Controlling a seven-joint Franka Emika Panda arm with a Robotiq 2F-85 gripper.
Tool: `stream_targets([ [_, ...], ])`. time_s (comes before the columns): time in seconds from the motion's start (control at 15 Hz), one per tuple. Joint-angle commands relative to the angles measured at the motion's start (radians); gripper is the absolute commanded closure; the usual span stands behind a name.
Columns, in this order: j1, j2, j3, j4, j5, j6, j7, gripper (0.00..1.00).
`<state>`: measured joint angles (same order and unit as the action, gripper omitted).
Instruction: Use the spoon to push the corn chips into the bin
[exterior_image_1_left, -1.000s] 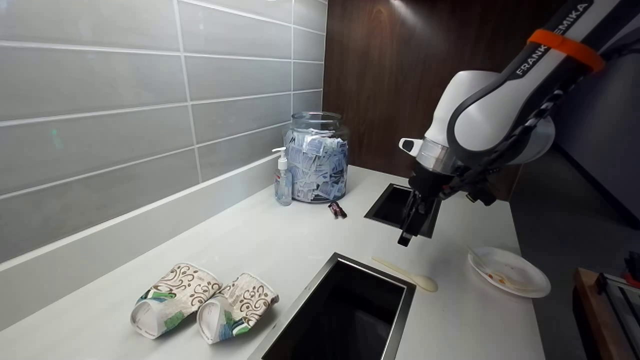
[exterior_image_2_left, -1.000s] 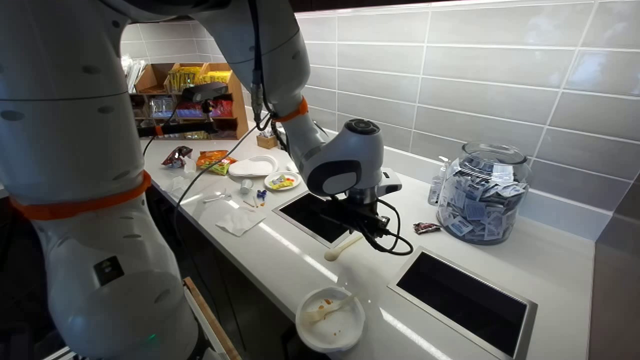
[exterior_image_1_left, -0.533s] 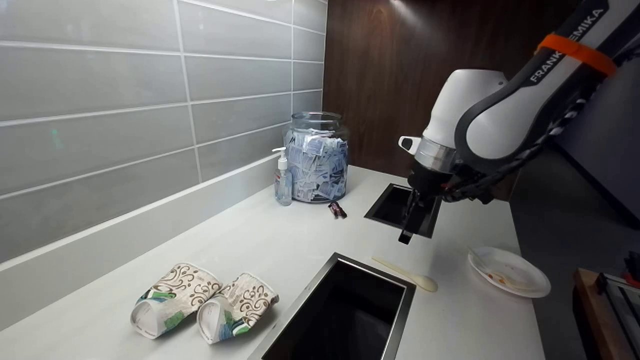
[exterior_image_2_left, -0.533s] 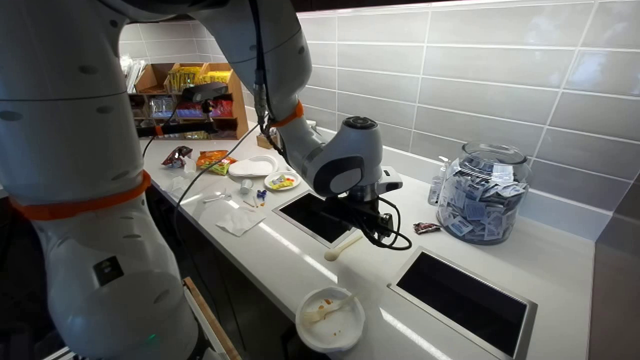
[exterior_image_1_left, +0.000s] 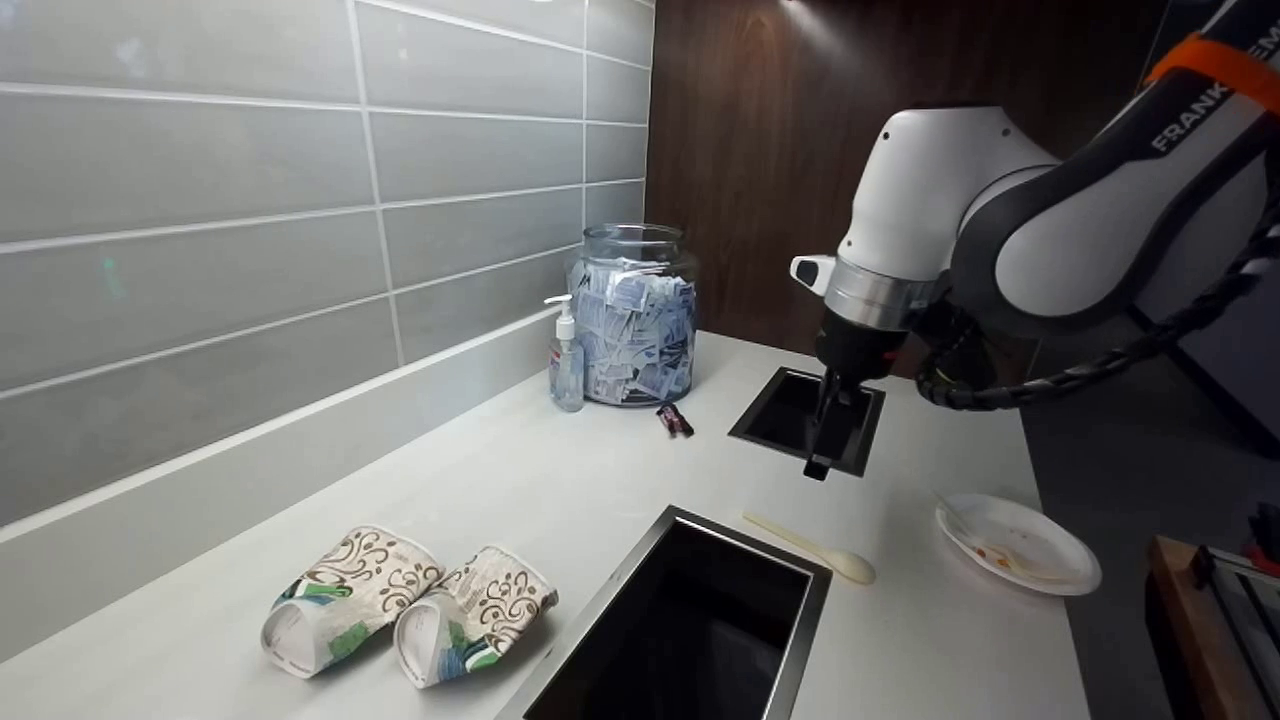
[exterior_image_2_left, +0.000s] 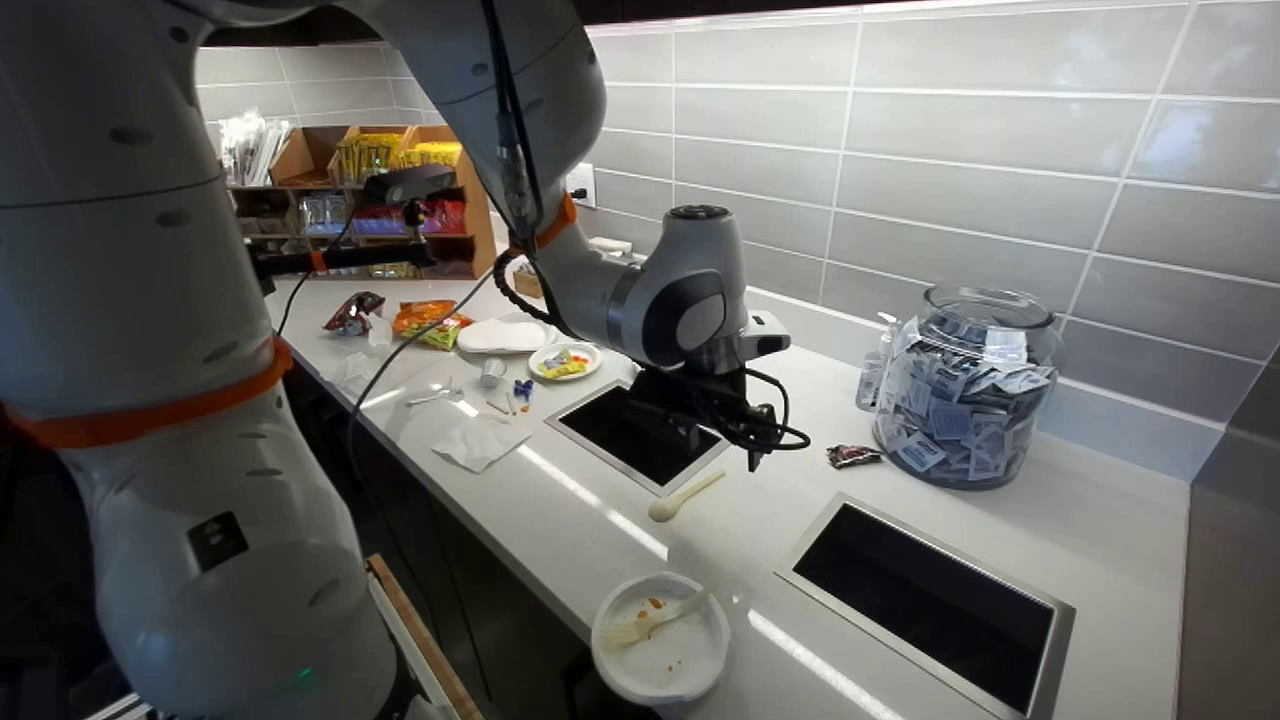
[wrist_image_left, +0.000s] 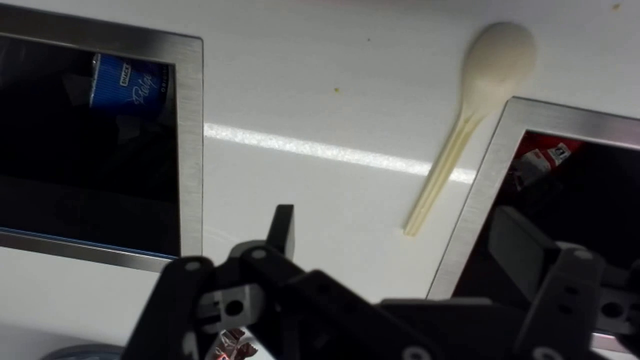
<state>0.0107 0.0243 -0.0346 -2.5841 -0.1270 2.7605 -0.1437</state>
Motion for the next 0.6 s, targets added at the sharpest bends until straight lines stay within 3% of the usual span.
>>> stream_targets([
  [0.0, 0.010, -0.068, 0.035, -0.007, 0.039, -0.076, -0.013, 0.00],
  [0.53, 0.011, -0.079, 0.053, 0.002, 0.022, -0.070, -0.002, 0.00],
])
